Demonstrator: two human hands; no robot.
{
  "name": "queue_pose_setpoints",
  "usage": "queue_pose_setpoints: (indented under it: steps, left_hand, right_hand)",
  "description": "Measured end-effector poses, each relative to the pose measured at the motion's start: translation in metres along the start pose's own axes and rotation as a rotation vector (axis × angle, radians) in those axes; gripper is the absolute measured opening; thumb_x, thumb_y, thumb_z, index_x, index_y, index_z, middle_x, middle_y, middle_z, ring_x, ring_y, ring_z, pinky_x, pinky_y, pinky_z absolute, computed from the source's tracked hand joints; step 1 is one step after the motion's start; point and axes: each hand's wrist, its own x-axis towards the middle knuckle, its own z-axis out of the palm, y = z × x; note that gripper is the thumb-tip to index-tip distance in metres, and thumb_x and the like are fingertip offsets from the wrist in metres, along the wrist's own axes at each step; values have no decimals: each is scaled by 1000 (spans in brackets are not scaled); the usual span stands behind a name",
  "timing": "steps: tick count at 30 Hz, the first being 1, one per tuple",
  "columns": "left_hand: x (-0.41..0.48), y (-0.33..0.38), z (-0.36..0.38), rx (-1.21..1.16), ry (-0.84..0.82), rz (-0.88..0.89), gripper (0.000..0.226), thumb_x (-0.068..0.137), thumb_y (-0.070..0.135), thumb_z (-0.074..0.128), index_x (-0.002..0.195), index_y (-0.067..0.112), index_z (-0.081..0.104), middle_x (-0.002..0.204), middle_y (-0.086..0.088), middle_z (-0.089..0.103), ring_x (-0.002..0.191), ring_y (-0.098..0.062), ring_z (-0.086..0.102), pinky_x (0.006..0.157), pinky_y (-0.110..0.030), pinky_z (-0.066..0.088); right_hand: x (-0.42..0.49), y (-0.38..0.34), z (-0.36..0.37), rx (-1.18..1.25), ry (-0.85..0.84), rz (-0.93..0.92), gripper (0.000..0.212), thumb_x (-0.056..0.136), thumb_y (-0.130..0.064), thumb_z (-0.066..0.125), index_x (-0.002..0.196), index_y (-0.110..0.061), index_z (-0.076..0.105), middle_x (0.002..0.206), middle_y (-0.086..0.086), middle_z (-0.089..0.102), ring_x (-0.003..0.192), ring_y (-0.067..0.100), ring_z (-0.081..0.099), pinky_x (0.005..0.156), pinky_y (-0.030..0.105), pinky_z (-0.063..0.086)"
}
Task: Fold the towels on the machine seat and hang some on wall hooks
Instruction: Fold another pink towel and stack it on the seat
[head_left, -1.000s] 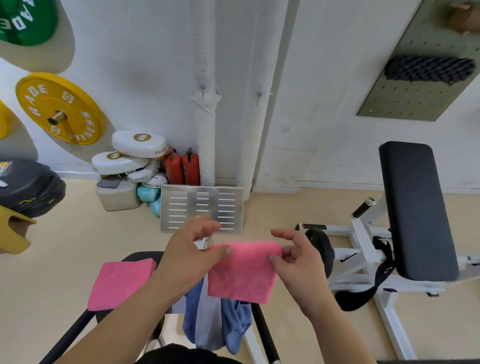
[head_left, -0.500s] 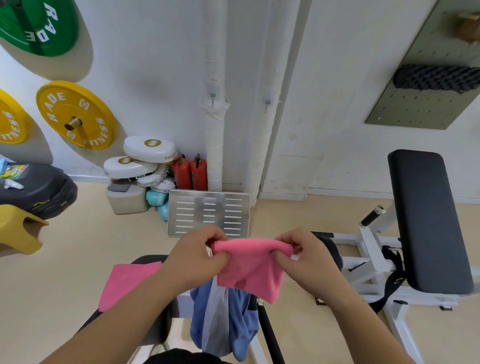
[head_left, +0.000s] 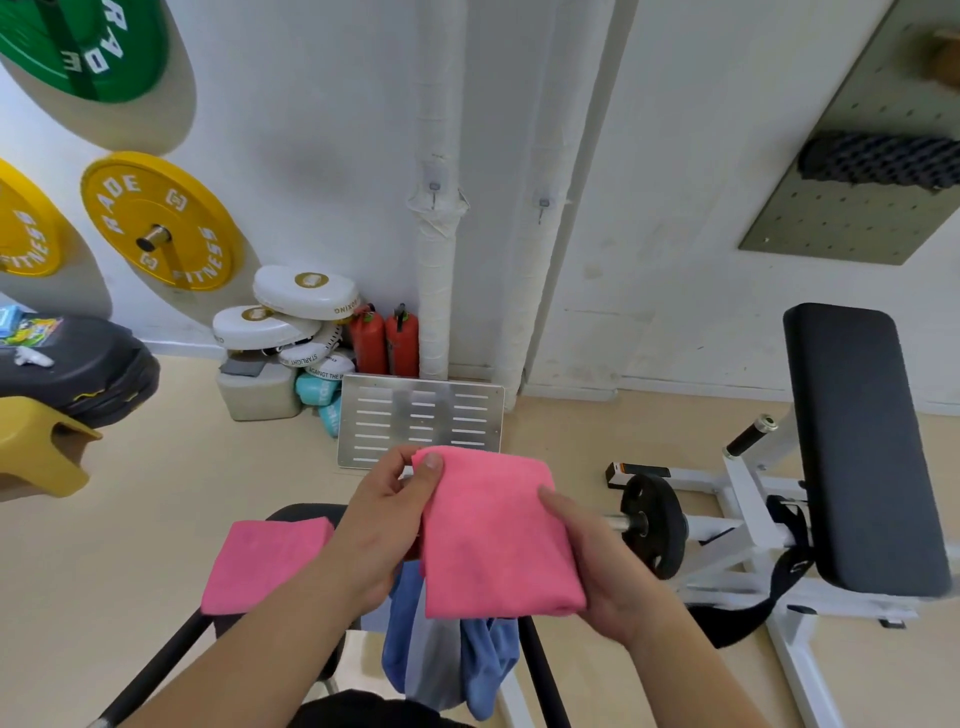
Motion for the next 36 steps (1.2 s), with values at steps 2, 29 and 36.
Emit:
queue_pose_setpoints:
  steps: [2, 29, 36]
  left_hand:
    - [7, -2, -7, 48, 43, 13, 11, 101, 39, 61, 104, 30, 68, 89, 1, 71, 71, -15, 62, 57, -33, 54]
    - [-39, -11, 36, -18, 29, 29, 17, 101, 18, 60, 104, 25, 76, 96, 4, 81, 90, -6, 76, 71, -16, 57]
    - [-31, -17, 41, 138, 93, 63, 17, 103, 24, 58, 101, 26, 75, 91, 6, 79, 87, -5, 73, 71, -14, 54]
  right_hand:
    - [1, 11, -3, 5, -37, -19, 41, 83, -24, 80, 117, -2, 71, 110, 17, 78, 91, 25, 76, 82, 41, 58]
    - [8, 26, 18, -498, 202, -548, 15, 86, -33, 81, 100, -29, 77, 91, -6, 76, 85, 6, 69, 86, 37, 61]
    - [15, 32, 16, -493, 358, -563, 12, 98, -27, 63, 94, -30, 75, 80, -12, 72, 74, 6, 64, 71, 29, 51]
